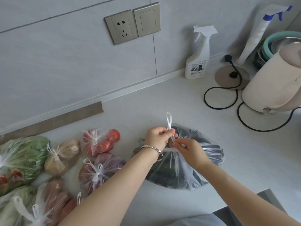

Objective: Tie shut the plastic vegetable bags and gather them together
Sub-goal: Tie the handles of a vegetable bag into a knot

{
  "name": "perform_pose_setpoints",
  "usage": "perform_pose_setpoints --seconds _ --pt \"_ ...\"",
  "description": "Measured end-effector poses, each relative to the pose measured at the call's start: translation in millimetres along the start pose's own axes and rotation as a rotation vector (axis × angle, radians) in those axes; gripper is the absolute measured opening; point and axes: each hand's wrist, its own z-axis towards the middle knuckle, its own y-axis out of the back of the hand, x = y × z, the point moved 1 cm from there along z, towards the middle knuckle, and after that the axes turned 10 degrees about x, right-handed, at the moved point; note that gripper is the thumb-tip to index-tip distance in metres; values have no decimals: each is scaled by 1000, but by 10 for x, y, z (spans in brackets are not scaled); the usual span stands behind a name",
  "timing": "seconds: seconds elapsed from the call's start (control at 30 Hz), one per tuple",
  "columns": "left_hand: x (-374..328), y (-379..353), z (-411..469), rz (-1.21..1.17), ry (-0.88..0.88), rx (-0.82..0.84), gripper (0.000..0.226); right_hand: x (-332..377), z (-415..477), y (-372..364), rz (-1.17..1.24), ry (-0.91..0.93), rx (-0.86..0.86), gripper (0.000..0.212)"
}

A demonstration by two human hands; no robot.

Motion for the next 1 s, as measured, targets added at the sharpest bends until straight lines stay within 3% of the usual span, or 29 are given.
perform_pose_setpoints --seconds 0.13,0.23,0.33,0.5,0.67,0.73,0.8,0.87,0.93,1.0 --pt "-8 21 -36 124 -32 -114 17 -67 120 -80 150 -94 -127 32" --pt "-99 63 -69 80 -83 -115 17 -56 180 -174 150 -146 -105 40" --pt "-228 72 -93 80 -78 -56 13 -23 154 -216 47 -116 -32 40" --pt "-323 -4 -127 280 -126 -93 17 -38 226 -204 178 -247 -126 33" --pt "-308 -24 -51 159 -74 -13 8 27 96 -244 105 -93 9 36" --pt "-302 -40 -10 142 -51 51 13 1 23 -225 108 -36 54 33" --pt "-280 -82 23 145 -19 97 19 -20 -1 -220 131 -34 44 43" --pt "-239 -112 60 261 -18 65 22 -22 12 -239 205 -102 6 43" --pt "-176 -92 83 524 -55 33 22 -32 47 -242 318 -160 -26 39" --pt "-74 -59 59 784 -59 124 25 -67 68 -209 418 -176 -30 38"
